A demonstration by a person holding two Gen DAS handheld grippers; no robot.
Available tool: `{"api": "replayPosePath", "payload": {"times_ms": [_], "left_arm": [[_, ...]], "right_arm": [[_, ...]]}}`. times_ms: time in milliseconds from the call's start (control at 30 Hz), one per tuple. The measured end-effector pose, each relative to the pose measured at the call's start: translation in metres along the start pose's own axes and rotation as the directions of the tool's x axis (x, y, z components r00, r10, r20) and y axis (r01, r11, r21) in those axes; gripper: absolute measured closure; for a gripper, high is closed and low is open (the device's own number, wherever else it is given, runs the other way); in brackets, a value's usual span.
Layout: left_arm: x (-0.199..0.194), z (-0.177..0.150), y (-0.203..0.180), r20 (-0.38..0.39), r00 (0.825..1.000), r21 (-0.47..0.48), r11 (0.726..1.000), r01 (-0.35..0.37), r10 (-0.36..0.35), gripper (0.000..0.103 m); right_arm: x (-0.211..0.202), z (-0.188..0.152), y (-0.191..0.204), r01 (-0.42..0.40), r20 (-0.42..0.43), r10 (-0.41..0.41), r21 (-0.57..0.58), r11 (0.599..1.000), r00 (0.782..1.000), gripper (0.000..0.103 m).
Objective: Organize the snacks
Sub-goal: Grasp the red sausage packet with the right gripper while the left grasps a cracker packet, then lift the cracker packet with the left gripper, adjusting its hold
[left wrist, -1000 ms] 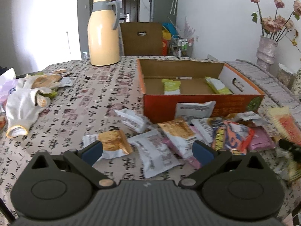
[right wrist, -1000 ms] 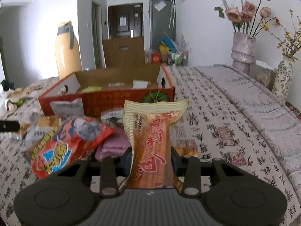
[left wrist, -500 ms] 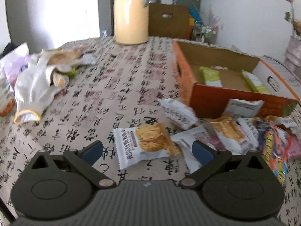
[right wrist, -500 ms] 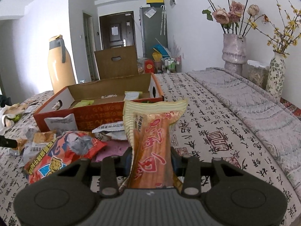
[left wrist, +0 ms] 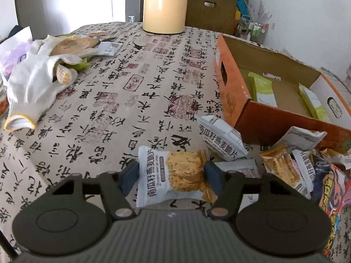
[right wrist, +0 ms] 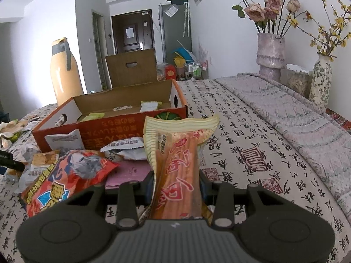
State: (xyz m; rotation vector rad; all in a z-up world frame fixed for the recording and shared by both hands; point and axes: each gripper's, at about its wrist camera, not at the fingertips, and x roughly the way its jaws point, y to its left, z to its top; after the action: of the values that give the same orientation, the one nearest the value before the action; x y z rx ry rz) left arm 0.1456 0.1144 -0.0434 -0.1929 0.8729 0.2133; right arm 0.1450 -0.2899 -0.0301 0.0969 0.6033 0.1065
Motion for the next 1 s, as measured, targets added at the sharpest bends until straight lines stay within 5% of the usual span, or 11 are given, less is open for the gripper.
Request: {"api": "replayPosePath", "payload": {"times_ms": [367,1000], "left_arm": [[-0.008,-0.009,-0.003,0.027,0.999,0.02,1.0,0.019,-0.019,0.05],[-0.056,-0.017,-0.012,0.166,0.984,0.093,0.994,0.053,-0.068,0.087]], "right_arm": [[0.0,-0.003,0.003,-0.016,-0.011,0.016,0.001,1.0,1.0,0.065],[-0.016,-0.004,0.007,-0.04,0.012,0.04,-0.003,0.999,0.999,0.065]]}}
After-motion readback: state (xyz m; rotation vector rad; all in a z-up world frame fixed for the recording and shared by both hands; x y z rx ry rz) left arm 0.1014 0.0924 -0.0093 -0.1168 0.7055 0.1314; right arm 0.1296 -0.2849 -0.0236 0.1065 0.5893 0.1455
